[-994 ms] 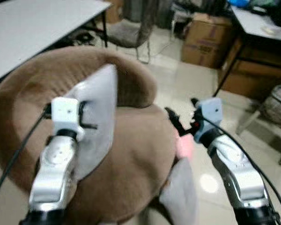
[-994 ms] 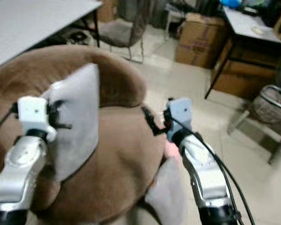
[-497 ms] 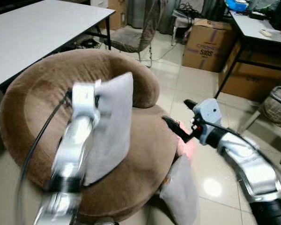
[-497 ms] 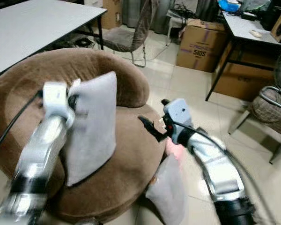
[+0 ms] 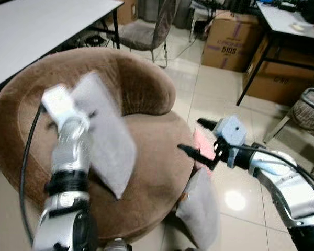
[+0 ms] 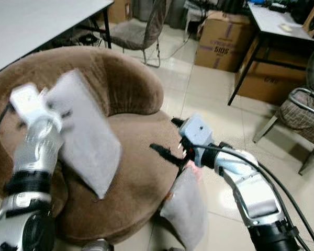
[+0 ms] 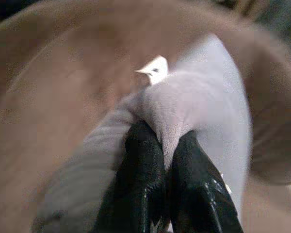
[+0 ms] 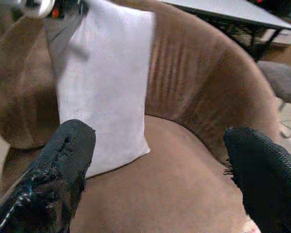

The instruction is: Move the pillow to the sofa from floor

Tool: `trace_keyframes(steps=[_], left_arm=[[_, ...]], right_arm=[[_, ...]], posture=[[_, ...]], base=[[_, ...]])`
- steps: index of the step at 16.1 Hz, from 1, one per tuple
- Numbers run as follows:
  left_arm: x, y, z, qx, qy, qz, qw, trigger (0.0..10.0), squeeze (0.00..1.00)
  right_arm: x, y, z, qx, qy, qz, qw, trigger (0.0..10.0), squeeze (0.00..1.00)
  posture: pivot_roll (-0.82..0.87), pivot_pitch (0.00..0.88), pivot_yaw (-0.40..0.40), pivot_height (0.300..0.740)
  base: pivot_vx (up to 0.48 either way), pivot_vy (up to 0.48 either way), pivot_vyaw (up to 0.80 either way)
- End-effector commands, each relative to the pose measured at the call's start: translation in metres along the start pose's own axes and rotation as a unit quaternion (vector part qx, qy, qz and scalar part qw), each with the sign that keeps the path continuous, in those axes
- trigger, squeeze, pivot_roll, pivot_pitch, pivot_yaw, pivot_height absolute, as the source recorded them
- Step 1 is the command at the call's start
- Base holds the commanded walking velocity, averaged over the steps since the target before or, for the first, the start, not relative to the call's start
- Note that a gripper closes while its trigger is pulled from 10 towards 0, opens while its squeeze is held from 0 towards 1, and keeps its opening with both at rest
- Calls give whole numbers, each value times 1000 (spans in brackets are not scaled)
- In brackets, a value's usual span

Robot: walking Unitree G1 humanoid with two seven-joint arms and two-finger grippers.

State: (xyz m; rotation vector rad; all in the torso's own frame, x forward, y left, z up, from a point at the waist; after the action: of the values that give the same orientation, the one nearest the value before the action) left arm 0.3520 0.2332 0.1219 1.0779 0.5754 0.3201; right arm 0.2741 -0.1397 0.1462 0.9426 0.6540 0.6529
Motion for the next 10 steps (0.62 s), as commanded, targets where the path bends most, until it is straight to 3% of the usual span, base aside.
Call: trace_keyframes(steps=[1,3,4,7,10], left_arm=[[1,8,-8,14,19,39,999,10000,0],[3,-4,-45,61,102,60,991,10000,0],[2,-3,-52,59,121,66,989,10000,0],[-10,3,-42,78,104,92,987,10000,0],[-18,5,-42,92,122,115,982,10000,0]], right_arm=[[-2,4,-2,-6,16,6,1000,10000,0],[-2,7,-6,-10,47,15,999,10000,0],[-1,8,-7,-14,57,18,998,10000,0],[5,10,-12,-23,93,29,995,10000,0],[7,11,-14,-22,105,34,994,10000,0]], posture=[[63,0,-15,740],[62,0,-15,740],[65,0,-17,740],[77,0,-23,740],[81,0,-26,740]], base=[[0,0,0],[0,0,0],[0,0,0],[0,0,0],[0,0,0]])
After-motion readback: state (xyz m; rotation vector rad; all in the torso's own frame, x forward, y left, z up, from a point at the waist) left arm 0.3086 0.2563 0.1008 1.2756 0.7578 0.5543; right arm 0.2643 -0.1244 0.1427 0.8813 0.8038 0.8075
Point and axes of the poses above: a point about 5 cm out from each wrist's last joint towards the gripper, its own x axis pointing out of the wrist towards the gripper, its own y axis along the axis of the wrist's last joint, z = x × y, the point moved 1 cm from there along x, pointing out of the wrist towards the gripper, and after that the axes turned 13 degrees about -x, right-handed, at the moved point
